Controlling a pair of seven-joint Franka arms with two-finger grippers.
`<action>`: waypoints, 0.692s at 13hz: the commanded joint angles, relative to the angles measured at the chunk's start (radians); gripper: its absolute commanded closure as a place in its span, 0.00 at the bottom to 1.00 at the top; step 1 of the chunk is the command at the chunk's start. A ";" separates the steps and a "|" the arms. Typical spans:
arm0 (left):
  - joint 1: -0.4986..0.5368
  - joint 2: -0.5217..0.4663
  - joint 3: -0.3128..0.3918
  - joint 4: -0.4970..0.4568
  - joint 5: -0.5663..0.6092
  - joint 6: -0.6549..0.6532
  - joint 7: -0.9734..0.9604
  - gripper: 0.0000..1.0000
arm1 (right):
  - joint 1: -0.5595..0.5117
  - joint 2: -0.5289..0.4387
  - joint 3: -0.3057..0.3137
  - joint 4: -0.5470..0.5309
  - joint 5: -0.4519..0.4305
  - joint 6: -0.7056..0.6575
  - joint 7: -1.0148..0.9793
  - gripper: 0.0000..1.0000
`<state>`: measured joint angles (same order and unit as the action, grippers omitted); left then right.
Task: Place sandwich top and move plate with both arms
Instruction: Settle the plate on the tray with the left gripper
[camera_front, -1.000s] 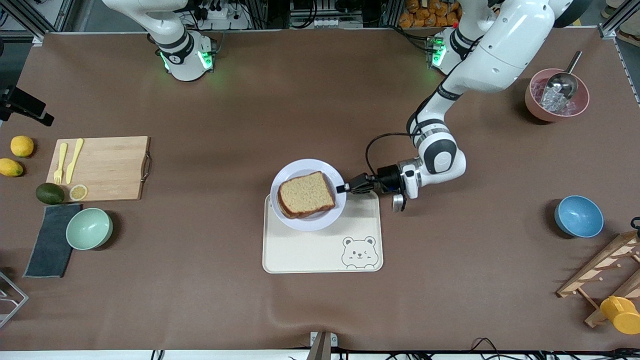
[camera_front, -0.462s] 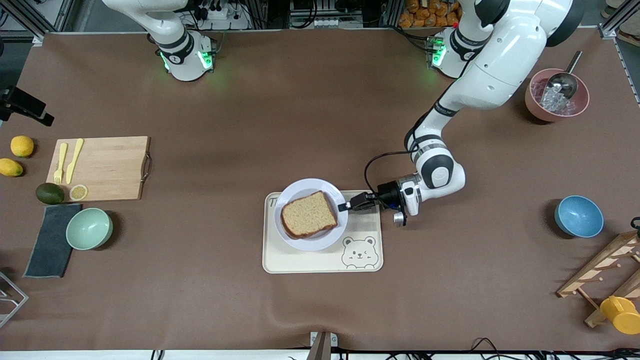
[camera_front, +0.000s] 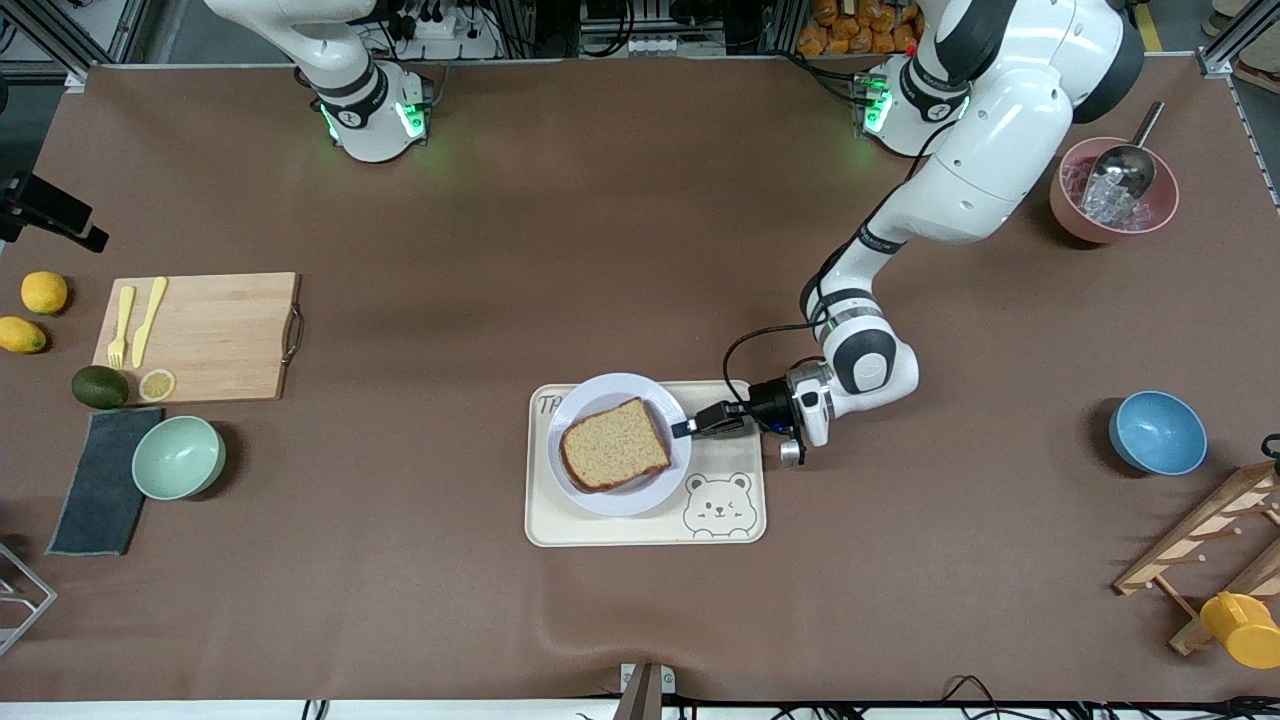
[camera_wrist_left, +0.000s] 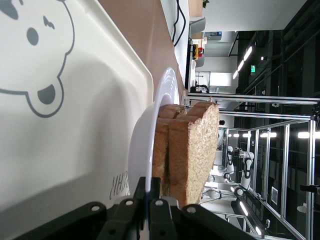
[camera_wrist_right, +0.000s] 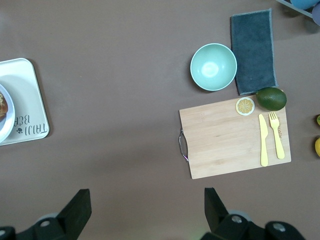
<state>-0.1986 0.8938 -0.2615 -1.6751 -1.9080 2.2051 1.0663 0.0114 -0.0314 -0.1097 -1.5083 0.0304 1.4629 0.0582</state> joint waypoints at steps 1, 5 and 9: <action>-0.027 0.040 0.019 0.061 0.015 0.001 -0.025 1.00 | 0.001 -0.001 0.004 0.011 -0.009 -0.012 0.006 0.00; -0.058 0.056 0.044 0.083 0.007 0.018 -0.028 1.00 | 0.001 0.001 0.004 0.011 -0.009 -0.012 0.006 0.00; -0.058 0.065 0.044 0.084 0.006 0.018 -0.028 1.00 | 0.002 0.001 0.005 0.010 -0.007 -0.012 0.008 0.00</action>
<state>-0.2456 0.9402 -0.2229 -1.6202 -1.9080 2.2219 1.0610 0.0114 -0.0311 -0.1090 -1.5083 0.0304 1.4627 0.0583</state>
